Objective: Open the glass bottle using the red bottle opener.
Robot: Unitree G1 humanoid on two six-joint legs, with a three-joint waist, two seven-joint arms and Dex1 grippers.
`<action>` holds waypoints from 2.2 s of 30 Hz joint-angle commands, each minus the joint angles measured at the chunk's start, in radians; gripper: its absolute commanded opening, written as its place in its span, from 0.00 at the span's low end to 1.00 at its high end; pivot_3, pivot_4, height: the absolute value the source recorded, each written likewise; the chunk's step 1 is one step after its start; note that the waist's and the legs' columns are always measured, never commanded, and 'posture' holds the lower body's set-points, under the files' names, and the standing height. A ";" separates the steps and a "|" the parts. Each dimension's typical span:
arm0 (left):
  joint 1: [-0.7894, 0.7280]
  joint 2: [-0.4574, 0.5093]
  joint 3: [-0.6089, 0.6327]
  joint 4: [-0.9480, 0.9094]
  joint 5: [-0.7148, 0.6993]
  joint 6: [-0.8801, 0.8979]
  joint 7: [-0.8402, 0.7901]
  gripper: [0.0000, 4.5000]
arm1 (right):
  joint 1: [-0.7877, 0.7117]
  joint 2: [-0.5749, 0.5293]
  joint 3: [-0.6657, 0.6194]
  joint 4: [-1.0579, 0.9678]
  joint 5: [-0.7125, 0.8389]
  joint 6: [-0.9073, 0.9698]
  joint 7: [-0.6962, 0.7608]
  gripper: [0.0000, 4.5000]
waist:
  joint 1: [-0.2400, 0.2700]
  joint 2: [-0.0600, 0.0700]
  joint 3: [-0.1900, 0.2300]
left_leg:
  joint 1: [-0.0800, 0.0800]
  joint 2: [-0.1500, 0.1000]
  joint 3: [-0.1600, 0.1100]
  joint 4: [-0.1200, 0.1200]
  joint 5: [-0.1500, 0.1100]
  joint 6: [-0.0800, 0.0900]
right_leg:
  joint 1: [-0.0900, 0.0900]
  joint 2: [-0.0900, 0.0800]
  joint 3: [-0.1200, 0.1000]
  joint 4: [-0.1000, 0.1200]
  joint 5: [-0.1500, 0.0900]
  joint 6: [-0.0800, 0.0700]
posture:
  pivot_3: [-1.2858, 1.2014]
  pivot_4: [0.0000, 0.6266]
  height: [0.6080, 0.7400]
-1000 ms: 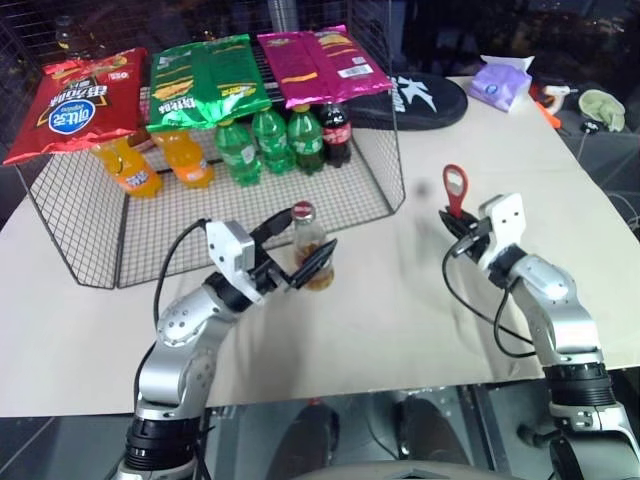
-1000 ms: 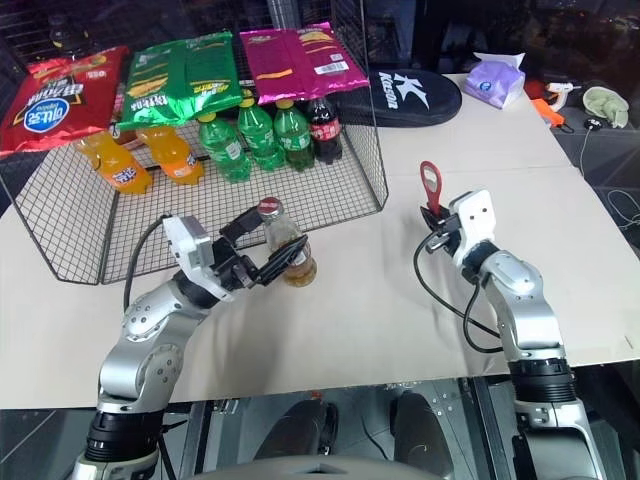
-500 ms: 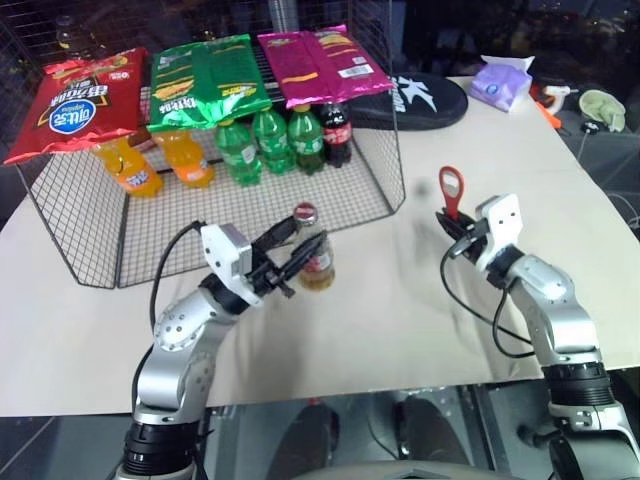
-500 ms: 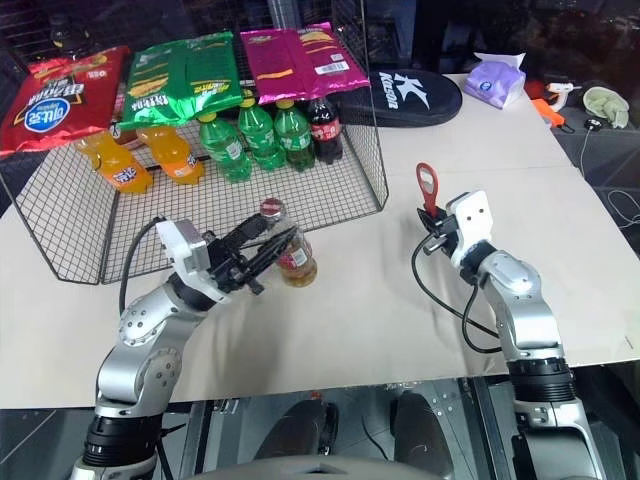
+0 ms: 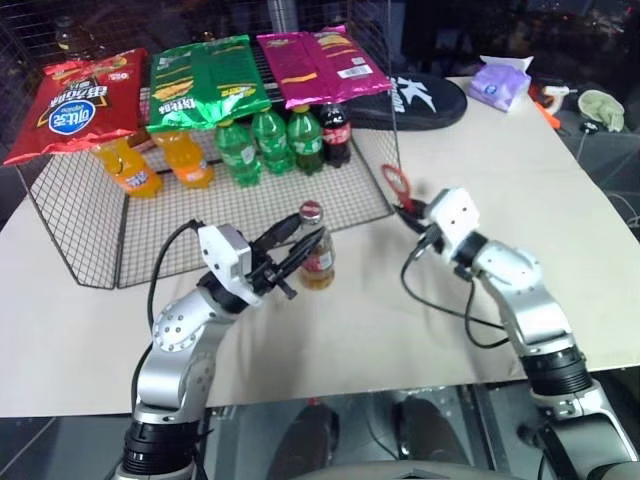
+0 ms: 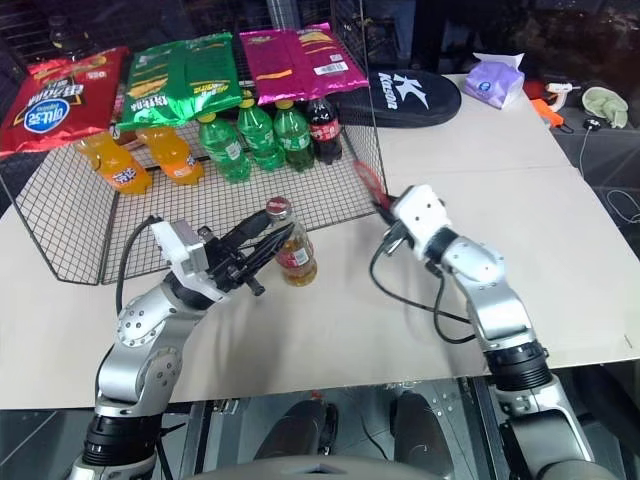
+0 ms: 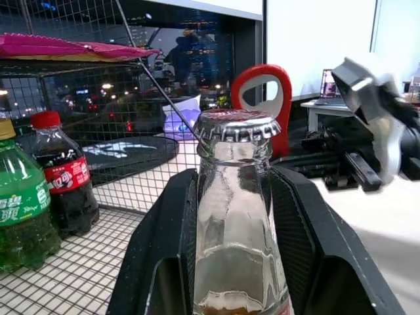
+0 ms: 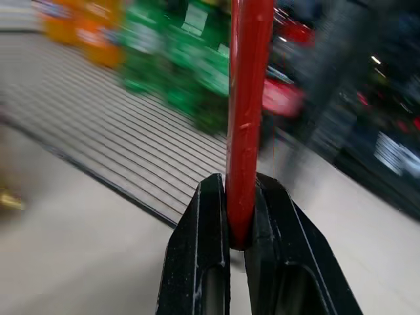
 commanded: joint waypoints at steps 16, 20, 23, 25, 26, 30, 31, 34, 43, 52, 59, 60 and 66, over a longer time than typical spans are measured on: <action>0.001 0.020 -0.013 0.023 0.032 0.009 0.008 0.25 | -0.115 0.041 0.176 0.049 -0.298 -0.236 -0.058 0.06 | -0.002 0.000 0.000 | 0.001 0.000 0.000 0.000 0.000 0.000 | 0.000 0.000 0.000 0.000 0.000 0.000 | 0.52 0.24 1.00; 0.004 0.020 -0.018 0.022 0.031 0.013 0.006 0.25 | -0.131 0.046 0.193 0.077 -0.342 -0.305 -0.079 0.06 | -0.002 0.000 0.000 | 0.001 0.000 0.000 0.000 0.000 0.000 | 0.000 0.001 0.000 0.000 0.000 0.000 | 0.52 0.24 1.00; 0.001 0.019 -0.016 0.023 0.029 0.016 0.009 0.25 | -0.132 0.046 0.198 0.109 -0.379 -0.364 -0.110 0.06 | -0.002 0.000 0.000 | 0.001 0.000 0.000 0.000 0.000 0.000 | 0.000 0.000 0.000 0.000 0.000 0.000 | 0.52 0.24 1.00; -0.003 0.020 -0.013 0.022 0.026 0.020 0.011 0.25 | -0.128 0.046 0.201 0.142 -0.400 -0.400 -0.130 0.06 | -0.002 0.000 0.000 | 0.001 0.000 0.000 0.000 0.000 0.000 | 0.000 0.000 0.000 0.000 0.000 0.000 | 0.52 0.24 1.00; -0.004 0.021 -0.012 0.022 0.025 0.022 0.011 0.25 | -0.129 0.044 0.203 0.158 -0.412 -0.419 -0.140 0.06 | -0.003 0.000 0.000 | 0.001 0.000 0.000 0.000 0.000 0.000 | 0.000 0.000 0.000 0.000 0.000 0.000 | 0.52 0.24 1.00; -0.005 0.024 -0.012 0.027 0.022 0.025 0.006 0.25 | -0.153 0.056 0.215 0.247 -0.467 -0.512 -0.210 0.06 | -0.003 0.000 -0.001 | 0.001 0.000 0.000 0.000 0.000 0.000 | 0.001 0.001 0.000 0.000 0.000 0.000 | 0.52 0.24 1.00; -0.005 0.025 -0.012 0.027 0.022 0.027 0.004 0.25 | -0.162 0.064 0.219 0.264 -0.481 -0.533 -0.229 0.06 | -0.004 0.000 -0.001 | 0.002 0.000 0.000 0.000 0.000 0.000 | 0.001 0.001 0.000 0.000 0.000 0.000 | 0.52 0.24 1.00; -0.007 0.027 -0.011 0.030 0.019 0.029 0.002 0.25 | -0.182 0.076 0.233 0.307 -0.517 -0.583 -0.266 0.06 | -0.005 0.000 -0.001 | 0.002 0.000 0.000 0.000 0.000 0.000 | 0.001 0.001 0.000 0.000 0.000 0.000 | 0.52 0.24 1.00; -0.024 0.027 -0.003 0.030 0.005 0.047 0.010 0.25 | -0.211 0.088 0.246 0.371 -0.563 -0.679 -0.315 0.06 | -0.005 0.000 -0.001 | 0.002 0.000 0.001 0.000 0.000 0.000 | 0.001 0.001 0.001 0.000 0.000 0.000 | 0.52 0.24 1.00; -0.034 0.031 -0.004 0.037 0.005 0.055 0.013 0.25 | -0.292 0.004 0.230 0.422 -0.636 -0.768 -0.347 0.06 | -0.005 0.000 -0.001 | 0.003 0.000 0.001 0.000 0.000 0.000 | 0.002 0.001 0.001 0.000 0.000 0.000 | 0.52 0.24 1.00; -0.043 0.022 -0.018 0.041 0.008 0.059 0.017 0.25 | -0.431 -0.071 0.227 0.531 -0.733 -0.860 -0.426 0.06 | -0.006 0.000 -0.001 | 0.003 0.000 0.001 0.000 0.000 0.000 | 0.001 0.001 0.001 0.000 0.000 0.000 | 0.52 0.24 1.00; -0.045 0.020 -0.019 0.042 0.008 0.059 0.018 0.25 | -0.447 -0.077 0.226 0.550 -0.740 -0.872 -0.439 0.06 | -0.005 0.000 -0.001 | 0.003 0.000 0.001 0.000 0.000 0.000 | 0.001 0.001 0.001 0.000 0.000 0.000 | 0.52 0.24 1.00; -0.041 0.018 -0.017 0.043 0.010 0.057 0.019 0.25 | -0.531 -0.106 0.218 0.628 -0.772 -0.927 -0.502 0.06 | -0.007 0.000 -0.001 | 0.003 0.000 0.002 -0.001 0.000 0.000 | 0.001 0.001 0.001 0.000 0.000 0.000 | 0.52 0.24 1.00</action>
